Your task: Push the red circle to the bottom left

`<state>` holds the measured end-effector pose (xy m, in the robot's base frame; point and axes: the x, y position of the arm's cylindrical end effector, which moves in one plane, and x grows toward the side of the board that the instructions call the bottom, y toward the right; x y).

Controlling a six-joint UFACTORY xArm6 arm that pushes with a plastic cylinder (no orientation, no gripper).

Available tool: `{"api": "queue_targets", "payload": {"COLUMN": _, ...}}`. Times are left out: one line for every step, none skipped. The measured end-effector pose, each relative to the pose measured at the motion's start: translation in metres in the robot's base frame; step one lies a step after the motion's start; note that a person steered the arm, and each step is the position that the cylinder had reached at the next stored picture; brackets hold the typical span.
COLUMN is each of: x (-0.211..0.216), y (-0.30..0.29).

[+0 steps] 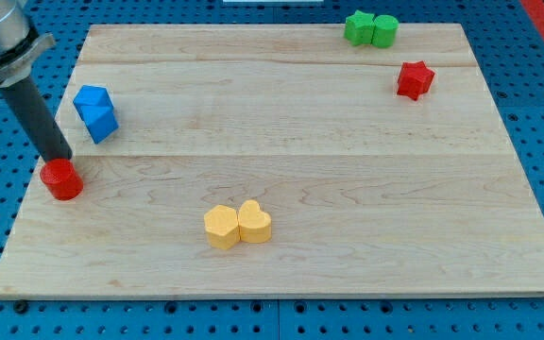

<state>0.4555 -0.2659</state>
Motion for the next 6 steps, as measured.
{"api": "queue_targets", "payload": {"x": 0.008, "y": -0.012}}
{"api": "queue_targets", "payload": {"x": 0.034, "y": 0.016}}
{"api": "queue_targets", "payload": {"x": 0.027, "y": 0.018}}
{"api": "queue_targets", "payload": {"x": 0.011, "y": 0.024}}
{"api": "queue_targets", "payload": {"x": 0.07, "y": 0.049}}
{"api": "queue_targets", "payload": {"x": 0.042, "y": 0.05}}
